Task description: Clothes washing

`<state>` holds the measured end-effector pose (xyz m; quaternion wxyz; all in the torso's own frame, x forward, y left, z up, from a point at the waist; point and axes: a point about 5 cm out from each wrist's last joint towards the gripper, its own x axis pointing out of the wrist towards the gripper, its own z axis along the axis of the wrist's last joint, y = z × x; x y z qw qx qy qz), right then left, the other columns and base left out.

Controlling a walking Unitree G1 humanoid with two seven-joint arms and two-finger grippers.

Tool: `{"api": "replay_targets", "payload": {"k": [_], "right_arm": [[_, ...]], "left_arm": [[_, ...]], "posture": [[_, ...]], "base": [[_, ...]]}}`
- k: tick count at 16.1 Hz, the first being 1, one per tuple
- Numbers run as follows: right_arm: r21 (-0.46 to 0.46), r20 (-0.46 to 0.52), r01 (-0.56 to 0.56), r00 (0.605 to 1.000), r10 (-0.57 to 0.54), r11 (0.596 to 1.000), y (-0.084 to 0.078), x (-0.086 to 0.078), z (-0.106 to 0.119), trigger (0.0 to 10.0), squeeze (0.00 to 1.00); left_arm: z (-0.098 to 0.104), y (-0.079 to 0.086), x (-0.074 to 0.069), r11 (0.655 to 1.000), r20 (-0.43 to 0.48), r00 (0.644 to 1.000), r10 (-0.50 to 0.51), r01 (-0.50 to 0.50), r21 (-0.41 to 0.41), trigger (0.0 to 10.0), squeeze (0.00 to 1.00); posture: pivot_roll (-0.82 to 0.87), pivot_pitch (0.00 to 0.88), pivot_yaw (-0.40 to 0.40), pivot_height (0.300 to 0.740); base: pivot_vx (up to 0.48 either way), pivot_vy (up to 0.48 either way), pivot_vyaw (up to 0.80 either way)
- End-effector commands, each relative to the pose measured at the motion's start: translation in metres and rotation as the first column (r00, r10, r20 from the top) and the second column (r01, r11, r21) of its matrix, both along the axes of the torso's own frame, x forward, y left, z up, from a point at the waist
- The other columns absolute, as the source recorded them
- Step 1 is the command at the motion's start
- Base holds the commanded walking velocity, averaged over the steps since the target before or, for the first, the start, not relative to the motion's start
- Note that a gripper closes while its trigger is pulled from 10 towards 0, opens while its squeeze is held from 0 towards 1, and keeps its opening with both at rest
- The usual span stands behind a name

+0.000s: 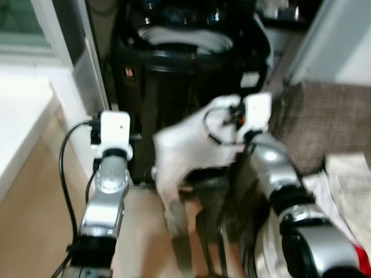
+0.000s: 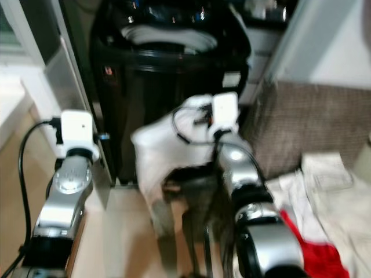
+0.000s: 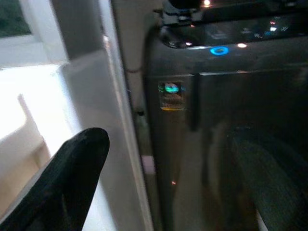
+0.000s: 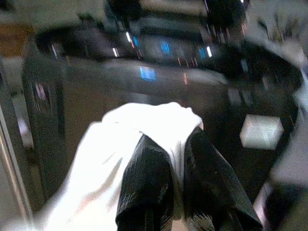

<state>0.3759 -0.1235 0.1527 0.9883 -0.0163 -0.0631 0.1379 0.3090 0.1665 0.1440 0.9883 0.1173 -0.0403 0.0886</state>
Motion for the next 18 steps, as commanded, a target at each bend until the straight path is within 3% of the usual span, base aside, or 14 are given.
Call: {"api": "replay_targets", "payload": {"k": [1,6,9,13,15,16,18], "right_arm": [[0.009,0.150,-0.056,0.987,0.054,0.998,0.012,0.009,0.048,10.0,0.05],[-0.015,0.241,-0.035,0.970,0.038,0.999,-0.007,0.027,0.112,10.0,0.00],[-0.028,0.324,0.001,0.946,0.008,1.000,-0.018,0.032,0.158,10.0,0.00],[-0.148,0.459,0.065,0.888,0.011,0.987,-0.019,0.032,0.231,10.0,0.00],[-0.216,0.518,0.133,0.855,-0.002,0.967,-0.020,0.028,0.262,10.0,0.00],[-0.276,0.544,0.212,0.839,-0.029,0.937,-0.022,0.025,0.279,10.0,0.00],[-0.328,0.559,0.291,0.826,-0.063,0.898,-0.024,0.024,0.291,10.0,0.00]], "left_arm": [[0.004,0.005,0.000,1.000,0.017,1.000,0.008,-0.008,0.012,10.0,0.00],[0.008,-0.004,-0.002,0.999,0.043,0.998,-0.047,0.047,0.012,10.0,0.00],[0.022,-0.019,-0.005,0.987,0.109,0.983,-0.147,0.138,0.085,10.0,0.00],[0.040,-0.035,-0.009,0.965,0.177,0.951,-0.255,0.238,0.114,10.0,0.00],[0.047,-0.041,-0.013,0.953,0.206,0.933,-0.294,0.270,0.140,10.0,0.00],[0.052,-0.044,-0.015,0.946,0.226,0.921,-0.318,0.290,0.148,10.0,0.00],[0.055,-0.045,-0.017,0.943,0.236,0.916,-0.325,0.296,0.150,10.0,0.00]], "posture": [[0.04,0.000,-0.065,0.731],[0.04,0.000,-0.079,0.731],[0.06,0.000,-0.090,0.731],[0.07,0.000,-0.104,0.731],[0.09,0.000,-0.121,0.731],[0.10,0.000,-0.131,0.731],[0.11,0.000,-0.136,0.731]], "base": [[0.480,0.000,0.00],[0.480,0.000,0.00],[0.480,0.000,0.00],[0.480,0.000,0.00],[0.480,0.000,0.00],[0.480,0.000,0.00],[0.480,0.000,0.00]]}}
